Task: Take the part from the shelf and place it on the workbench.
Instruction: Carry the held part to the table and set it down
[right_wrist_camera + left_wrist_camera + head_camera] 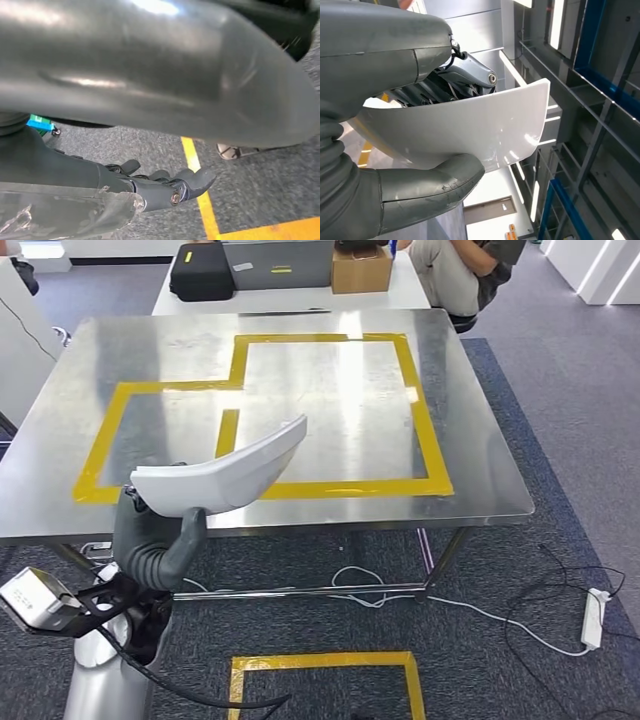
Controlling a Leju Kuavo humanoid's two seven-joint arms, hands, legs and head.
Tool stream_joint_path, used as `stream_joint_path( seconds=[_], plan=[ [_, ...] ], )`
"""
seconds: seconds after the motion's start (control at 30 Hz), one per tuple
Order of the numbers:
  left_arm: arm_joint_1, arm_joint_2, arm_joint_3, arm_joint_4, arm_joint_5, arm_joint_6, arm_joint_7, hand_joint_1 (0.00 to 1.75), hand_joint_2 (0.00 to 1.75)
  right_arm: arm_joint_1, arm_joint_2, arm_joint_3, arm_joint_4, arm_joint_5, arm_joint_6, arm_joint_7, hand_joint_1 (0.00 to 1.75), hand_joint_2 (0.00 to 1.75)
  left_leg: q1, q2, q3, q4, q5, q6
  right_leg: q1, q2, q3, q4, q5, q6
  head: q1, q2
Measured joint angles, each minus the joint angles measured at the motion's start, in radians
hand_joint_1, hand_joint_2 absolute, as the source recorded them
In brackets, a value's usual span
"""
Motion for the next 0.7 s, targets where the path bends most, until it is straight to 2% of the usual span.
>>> stream_joint_path(
  seconds=[0.03,0.07,0.1,0.13,0.17,0.2,0.23,0.27,0.33,0.37,0.4,0.43,0.47,0.5,0.53,0.6,0.63,0.67,0.7],
  plan=[
    [0.0,0.0,0.0,0.0,0.001,0.0,-0.001,1.75,1.75,0.0,0.0,0.0,0.0,0.0,0.0,-0.001,0.0,0.0,0.006,0.0,0.014,0.0,-0.011,-0.008,-0.003,-0.002,0.033,-0.07,0.033,0.006,0.0,0.0],
    [0.0,0.0,-0.001,0.0,0.001,0.0,-0.002,1.75,1.75,0.001,0.0,0.0,0.001,0.0,0.0,-0.002,0.0,0.0,0.01,-0.001,0.028,0.0,-0.023,-0.017,-0.004,-0.004,0.062,-0.131,0.053,0.011,0.003,0.0],
    [-0.001,0.0,-0.001,0.0,0.002,0.0,-0.002,1.75,1.75,0.001,0.0,0.0,0.003,0.0,0.001,-0.004,0.0,0.0,0.012,-0.001,0.037,-0.002,-0.033,-0.027,-0.003,-0.005,0.087,-0.177,0.059,0.007,0.006,0.0],
    [-0.003,0.0,-0.003,0.0,0.003,0.0,-0.002,1.75,1.75,0.001,0.001,0.0,0.004,0.0,0.001,-0.005,0.0,0.0,0.013,-0.001,0.043,-0.007,-0.041,-0.036,-0.002,-0.004,0.099,-0.199,0.06,-0.001,0.007,0.0],
    [-0.004,0.001,-0.004,0.0,0.003,0.0,-0.002,1.75,1.75,0.001,0.001,0.0,0.006,-0.001,0.002,-0.005,0.0,0.0,0.012,-0.001,0.048,-0.012,-0.043,-0.043,0.002,-0.001,0.101,-0.198,0.047,-0.014,0.008,0.0],
    [-0.005,0.001,-0.005,0.0,0.004,0.0,-0.002,1.75,1.75,0.001,0.001,0.0,0.006,-0.001,0.002,-0.005,0.0,0.0,0.011,-0.002,0.05,-0.015,-0.04,-0.05,0.002,0.002,0.106,-0.199,0.041,-0.029,0.007,0.0],
    [-0.006,0.001,-0.005,0.0,0.005,0.0,-0.002,1.75,1.75,0.001,0.001,0.0,0.006,-0.001,0.002,-0.005,0.0,0.0,0.012,-0.002,0.051,-0.006,-0.032,-0.056,0.002,0.004,0.112,-0.201,0.037,-0.038,0.005,0.0],
    [-0.008,0.001,-0.006,0.0,0.006,0.0,-0.003,1.75,1.75,0.002,0.001,-0.001,0.006,-0.001,0.002,-0.005,0.0,0.0,0.012,-0.002,0.037,0.026,-0.019,-0.061,0.001,0.006,0.123,-0.204,0.029,-0.046,0.002,0.0],
    [-0.01,0.002,-0.006,0.001,0.007,0.0,-0.003,1.75,1.75,0.003,0.001,-0.001,0.005,-0.001,0.003,-0.006,0.0,0.0,0.01,-0.002,-0.033,0.138,-0.015,-0.064,0.002,0.008,0.148,-0.212,0.012,-0.059,-0.003,0.0],
    [-0.01,0.002,-0.006,0.002,0.007,0.0,-0.003,1.75,1.75,0.004,0.001,-0.001,0.005,-0.001,0.003,-0.006,0.0,0.0,0.008,-0.002,-0.081,0.2,-0.036,-0.063,0.004,0.009,0.162,-0.216,0.002,-0.064,-0.005,0.0],
    [-0.01,0.002,-0.006,0.002,0.008,0.0,-0.003,1.75,1.75,0.004,0.001,-0.002,0.006,-0.001,0.003,-0.006,0.0,0.0,0.005,-0.002,-0.126,0.245,-0.07,-0.06,0.006,0.011,0.176,-0.219,-0.008,-0.067,-0.006,0.0],
    [-0.009,0.003,-0.006,0.003,0.008,0.0,-0.003,1.75,1.75,0.004,0.001,-0.003,0.006,-0.002,0.003,-0.006,0.0,0.0,0.003,-0.002,-0.162,0.268,-0.104,-0.057,0.008,0.014,0.193,-0.223,-0.019,-0.07,-0.008,0.0],
    [-0.009,0.003,-0.006,0.003,0.008,0.0,-0.003,1.75,1.75,0.004,0.001,-0.004,0.006,-0.002,0.003,-0.006,0.0,0.0,0.001,-0.002,-0.187,0.268,-0.124,-0.052,0.011,0.017,0.212,-0.225,-0.032,-0.071,-0.009,0.0],
    [-0.009,0.004,-0.006,0.003,0.008,0.0,-0.004,1.75,1.75,0.004,0.001,-0.005,0.006,-0.002,0.003,-0.006,0.0,0.0,-0.003,-0.002,-0.2,0.245,-0.119,-0.046,0.014,0.02,0.233,-0.227,-0.046,-0.072,-0.01,0.0],
    [-0.009,0.004,-0.006,0.003,0.009,0.0,-0.004,1.75,1.75,0.004,0.001,-0.005,0.006,-0.002,0.003,-0.006,0.0,0.0,-0.007,-0.002,-0.204,0.204,-0.082,-0.038,0.016,0.022,0.254,-0.228,-0.061,-0.072,-0.01,0.0],
    [-0.007,0.006,-0.006,0.004,0.009,0.0,-0.004,1.75,1.75,0.004,0.002,-0.006,0.007,-0.002,0.003,-0.006,0.0,0.0,-0.018,-0.002,-0.204,0.095,0.059,-0.021,0.02,0.026,0.287,-0.228,-0.091,-0.068,-0.013,0.0],
    [-0.006,0.006,-0.006,0.005,0.009,0.0,-0.004,1.75,1.75,0.004,0.002,-0.006,0.007,-0.002,0.003,-0.006,0.0,0.0,-0.023,-0.003,-0.202,0.054,0.115,-0.016,0.023,0.027,0.299,-0.23,-0.108,-0.064,-0.012,0.0],
    [-0.005,0.007,-0.006,0.005,0.01,0.0,-0.004,1.75,1.75,0.003,0.002,-0.006,0.008,-0.002,0.003,-0.006,0.0,0.0,-0.026,-0.005,-0.199,0.028,0.146,-0.012,0.025,0.028,0.313,-0.23,-0.118,-0.06,-0.011,0.0],
    [-0.006,0.007,-0.006,0.005,0.01,0.0,-0.005,1.75,1.75,0.003,0.002,-0.006,0.008,-0.002,0.003,-0.006,0.0,0.0,-0.026,-0.007,-0.191,0.018,0.143,-0.01,0.028,0.028,0.327,-0.228,-0.122,-0.055,-0.01,0.0]
  ],
)
